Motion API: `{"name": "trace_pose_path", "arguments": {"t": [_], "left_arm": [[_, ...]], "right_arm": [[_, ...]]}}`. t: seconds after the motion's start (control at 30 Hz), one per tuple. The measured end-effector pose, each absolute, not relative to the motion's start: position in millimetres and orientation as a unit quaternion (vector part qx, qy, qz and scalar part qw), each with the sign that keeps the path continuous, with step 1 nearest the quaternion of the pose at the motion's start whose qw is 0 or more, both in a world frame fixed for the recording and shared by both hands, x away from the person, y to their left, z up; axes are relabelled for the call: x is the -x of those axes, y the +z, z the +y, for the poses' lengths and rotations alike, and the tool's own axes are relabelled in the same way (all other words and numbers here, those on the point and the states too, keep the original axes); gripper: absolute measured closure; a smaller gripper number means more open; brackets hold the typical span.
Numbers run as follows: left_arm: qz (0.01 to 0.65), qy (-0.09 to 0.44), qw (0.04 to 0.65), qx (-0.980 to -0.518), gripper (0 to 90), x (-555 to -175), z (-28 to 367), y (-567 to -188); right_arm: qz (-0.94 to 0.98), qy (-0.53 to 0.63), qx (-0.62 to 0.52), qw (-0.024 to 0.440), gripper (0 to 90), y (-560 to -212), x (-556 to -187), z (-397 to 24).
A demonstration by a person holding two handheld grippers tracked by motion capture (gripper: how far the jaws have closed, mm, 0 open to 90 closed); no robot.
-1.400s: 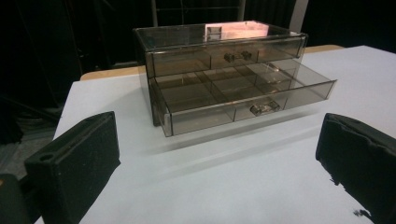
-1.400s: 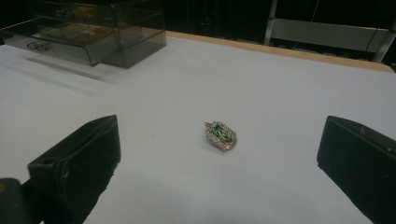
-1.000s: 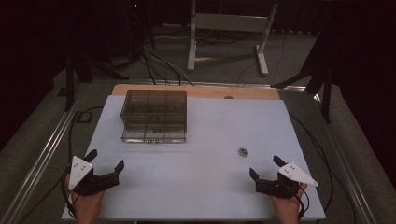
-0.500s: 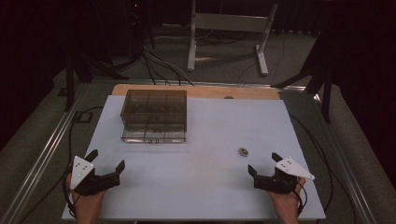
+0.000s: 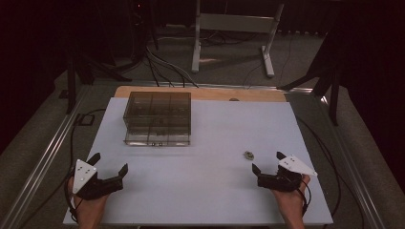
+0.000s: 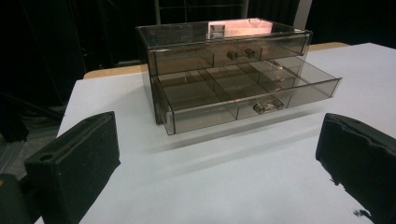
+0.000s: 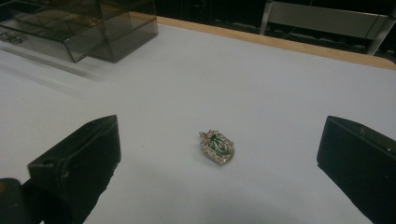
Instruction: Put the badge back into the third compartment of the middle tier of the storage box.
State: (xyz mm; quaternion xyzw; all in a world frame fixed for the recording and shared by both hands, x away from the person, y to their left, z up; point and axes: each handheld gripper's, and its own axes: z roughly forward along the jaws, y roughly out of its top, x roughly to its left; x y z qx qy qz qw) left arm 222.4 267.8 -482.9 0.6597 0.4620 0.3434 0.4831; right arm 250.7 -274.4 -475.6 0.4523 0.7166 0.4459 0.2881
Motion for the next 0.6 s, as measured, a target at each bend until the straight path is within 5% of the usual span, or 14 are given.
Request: {"name": "trace_pose_path", "arguments": {"t": [0.6], "left_arm": [[0.462, 0.344, 0.484, -0.659, 0.6, -221, 267, -482]], "right_arm": [[0.734, 0.422, -0.454, 0.278, 0.0, -483, -274, -265]]}}
